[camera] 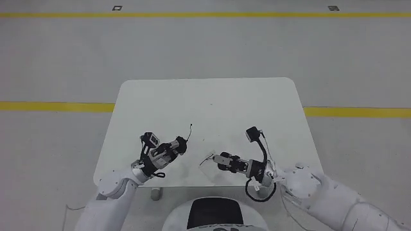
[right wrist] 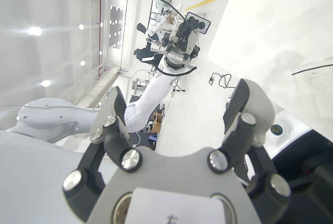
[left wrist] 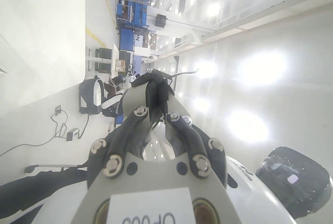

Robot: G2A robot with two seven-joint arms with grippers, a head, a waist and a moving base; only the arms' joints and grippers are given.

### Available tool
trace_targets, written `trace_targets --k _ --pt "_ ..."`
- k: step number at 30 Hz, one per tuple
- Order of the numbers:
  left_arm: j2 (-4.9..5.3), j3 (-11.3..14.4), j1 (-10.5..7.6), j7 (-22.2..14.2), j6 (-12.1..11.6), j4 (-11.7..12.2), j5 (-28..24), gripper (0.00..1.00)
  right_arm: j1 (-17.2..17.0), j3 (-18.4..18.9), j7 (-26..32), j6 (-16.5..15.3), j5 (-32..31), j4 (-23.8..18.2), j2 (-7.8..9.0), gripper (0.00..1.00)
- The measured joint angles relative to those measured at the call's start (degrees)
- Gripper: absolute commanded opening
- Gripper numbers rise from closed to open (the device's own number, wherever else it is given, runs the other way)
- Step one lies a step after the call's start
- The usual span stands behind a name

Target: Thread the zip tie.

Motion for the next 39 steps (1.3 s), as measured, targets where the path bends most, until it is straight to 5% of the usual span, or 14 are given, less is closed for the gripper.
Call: trace_targets --k 16,26,39 --pt "0.82 0.5 -0.10 0.1 0.0 -0.5 -1.4 0.00 -8.8 15.7 22.0 0.0 4.4 6.5 -9.30 1.00" --pt "0.79 0.7 -0.17 0.4 0.1 -0.5 -1.5 0.00 -8.9 16.1 21.9 0.0 3.8 6.7 -9.63 1.00" --pt "-0.75 8.3 -2.98 -4.3 0.6 3.3 -19.3 0.00 -9.7 19.7 33.4 0.0 24.3 11.4 -14.15 1.00"
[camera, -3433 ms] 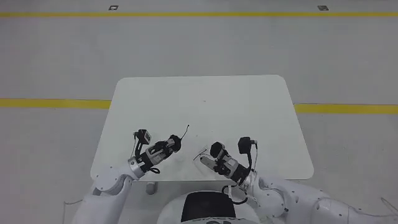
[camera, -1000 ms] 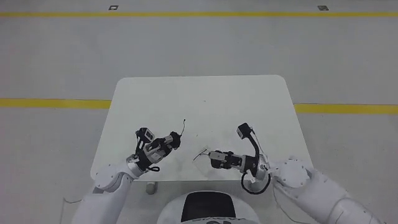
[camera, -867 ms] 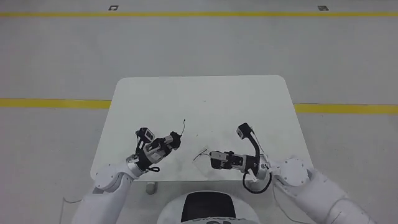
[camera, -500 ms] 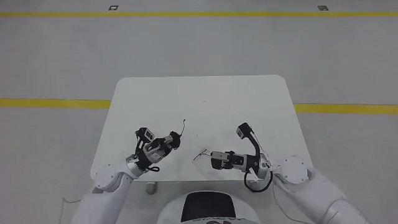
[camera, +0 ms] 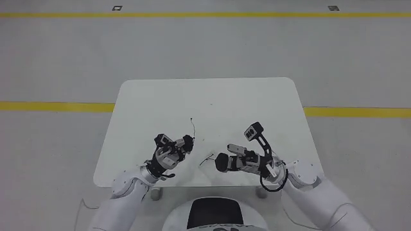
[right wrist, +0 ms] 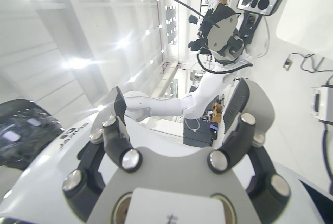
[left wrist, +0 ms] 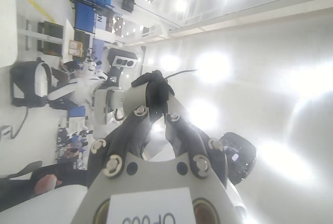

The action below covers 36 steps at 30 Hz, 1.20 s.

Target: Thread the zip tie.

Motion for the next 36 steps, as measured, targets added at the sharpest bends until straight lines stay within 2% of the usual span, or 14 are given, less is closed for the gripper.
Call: trace_targets --k 4,15,19,27,34,35,36 --pt "-0.29 1.7 -0.91 -1.7 0.2 0.9 -3.0 0.00 0.0 1.0 2.9 0.0 1.7 2.5 -1.94 1.00" --pt "-0.33 2.1 -1.13 -1.1 -0.4 0.9 -2.1 0.00 -0.1 1.0 2.1 0.0 1.9 2.4 -2.08 1.00" --pt "-0.86 4.4 -1.16 0.1 -2.6 0.8 -3.5 0.00 -0.2 0.5 1.1 0.0 4.7 2.4 -2.93 1.00" --pt "-2.08 8.2 -3.08 -1.6 -7.9 3.1 -8.5 0.00 0.3 0.5 5.7 0.0 12.9 6.6 -5.72 1.00" --pt "-2.93 8.9 -3.91 -3.7 -8.1 4.6 -11.9 0.00 1.6 -0.7 9.3 0.0 15.7 10.7 -8.55 1.00" --pt "-3.05 9.0 -3.93 -3.9 -8.1 4.7 -12.2 0.00 1.8 -0.8 9.6 0.0 15.8 11.1 -8.90 0.95" --pt "-3.17 9.1 -3.96 -4.2 -8.1 4.8 -12.4 0.00 1.9 -0.8 9.8 0.0 16.0 11.5 -9.24 0.83"
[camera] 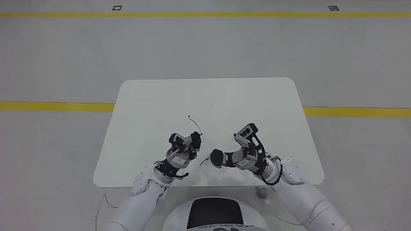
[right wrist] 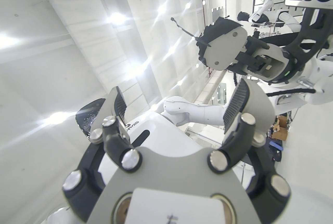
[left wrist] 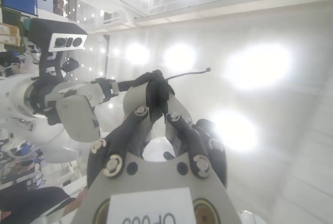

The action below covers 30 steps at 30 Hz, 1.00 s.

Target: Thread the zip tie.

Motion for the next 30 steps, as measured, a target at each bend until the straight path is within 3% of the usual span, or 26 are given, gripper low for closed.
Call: trace_targets --k 5,19,30 --pt "-0.63 0.4 -0.11 -1.4 0.0 0.7 -1.2 0.00 0.5 0.5 0.7 0.0 0.4 1.9 -1.90 0.49" --pt "-1.39 1.3 -0.46 -3.0 0.0 2.1 -2.3 0.00 1.0 2.1 2.4 0.0 -1.4 6.2 -6.10 0.44" --pt "-1.46 1.8 -0.47 -3.4 0.0 2.3 -2.1 0.00 1.4 3.5 4.2 0.0 -2.5 8.2 -8.39 0.38"
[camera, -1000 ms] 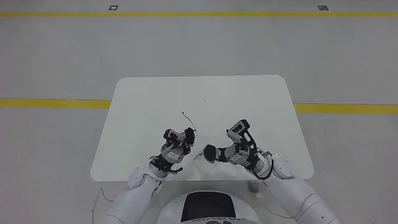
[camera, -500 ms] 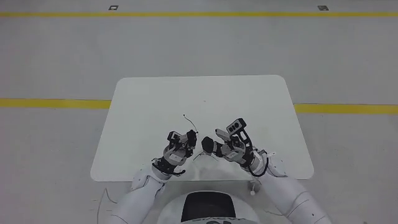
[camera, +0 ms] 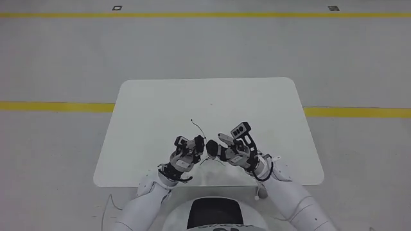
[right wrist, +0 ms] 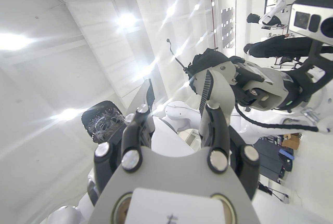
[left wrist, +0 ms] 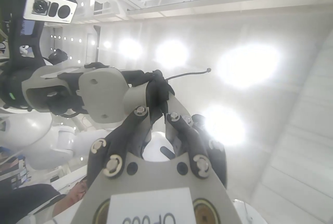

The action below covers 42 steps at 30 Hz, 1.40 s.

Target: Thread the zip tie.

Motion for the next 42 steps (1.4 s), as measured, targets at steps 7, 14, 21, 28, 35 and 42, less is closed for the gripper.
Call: trace_targets --k 7,14,21,28,35,42 --pt "0.08 0.1 0.10 -0.2 0.1 -0.1 0.2 0.00 0.2 0.5 0.6 0.0 -1.1 1.0 -1.12 0.33" --pt "0.16 0.2 0.13 -0.2 0.2 -0.2 0.4 0.00 0.2 1.5 1.7 0.0 -1.9 1.2 -2.00 0.24" --pt "0.23 0.2 0.14 -0.2 0.2 -0.2 0.5 0.00 0.1 2.2 2.5 0.0 -2.6 1.7 -2.69 0.17" --pt "0.29 0.2 0.17 -0.1 0.1 -0.3 0.4 0.00 0.2 2.4 2.9 0.0 -3.2 2.3 -3.20 0.12" --pt "0.33 0.4 0.14 -0.2 0.1 -0.1 0.5 0.00 0.2 2.8 3.2 0.0 -3.4 2.9 -3.51 0.11" --pt "0.42 0.7 0.19 0.0 0.2 -0.1 1.4 0.00 0.7 2.9 3.5 0.0 -3.5 3.5 -3.79 0.11"
